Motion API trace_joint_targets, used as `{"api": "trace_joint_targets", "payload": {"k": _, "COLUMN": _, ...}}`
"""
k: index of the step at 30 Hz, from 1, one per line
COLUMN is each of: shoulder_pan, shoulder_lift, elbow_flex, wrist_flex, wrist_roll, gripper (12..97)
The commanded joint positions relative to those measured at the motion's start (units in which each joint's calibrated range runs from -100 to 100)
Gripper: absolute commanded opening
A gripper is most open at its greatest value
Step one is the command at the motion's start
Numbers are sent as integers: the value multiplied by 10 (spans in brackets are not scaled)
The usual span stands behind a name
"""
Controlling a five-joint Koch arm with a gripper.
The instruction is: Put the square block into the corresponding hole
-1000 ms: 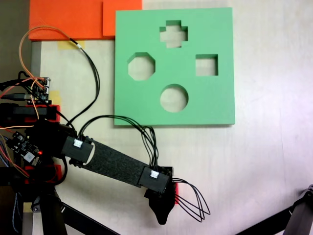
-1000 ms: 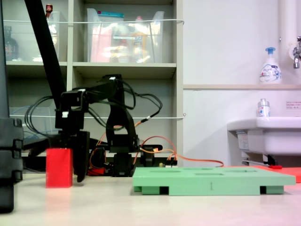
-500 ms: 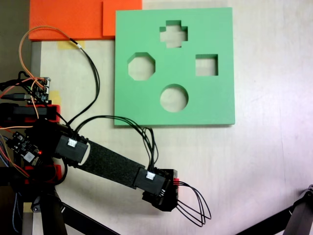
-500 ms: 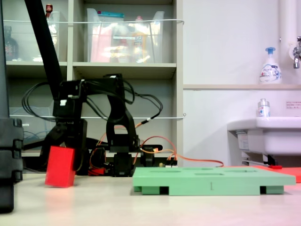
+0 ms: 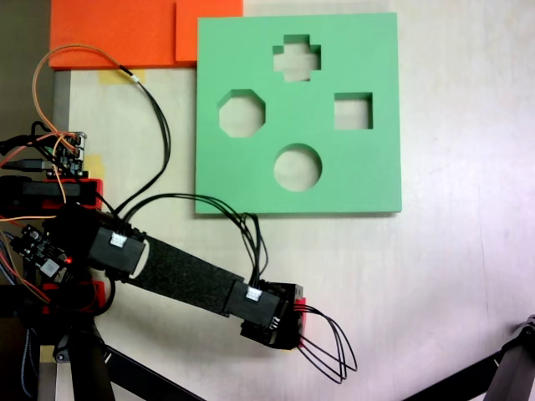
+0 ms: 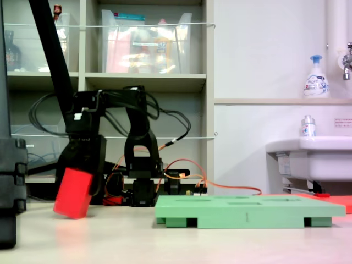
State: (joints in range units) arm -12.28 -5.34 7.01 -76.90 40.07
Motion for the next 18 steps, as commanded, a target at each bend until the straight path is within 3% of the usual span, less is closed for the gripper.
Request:
{"api": "trace_joint_targets", "payload": {"k": 1, "shoulder_pan": 1, "shoulder_lift": -22, "elbow_flex": -11, "wrist_flex": -40, "wrist_roll": 7, "gripper": 143}}
{"api": "trace_joint_targets", "payload": {"k": 11, "shoulder_pan": 30, "shoulder_lift": -165, "elbow_flex": 86, "wrist_flex": -173, "wrist_roll": 54, "gripper": 143}}
{"api": "trace_joint_targets", "payload": {"k": 18, "shoulder_pan": 105, "shoulder_lift": -226, "elbow_flex": 258, "wrist_flex": -225, "wrist_roll": 132, "gripper": 144}}
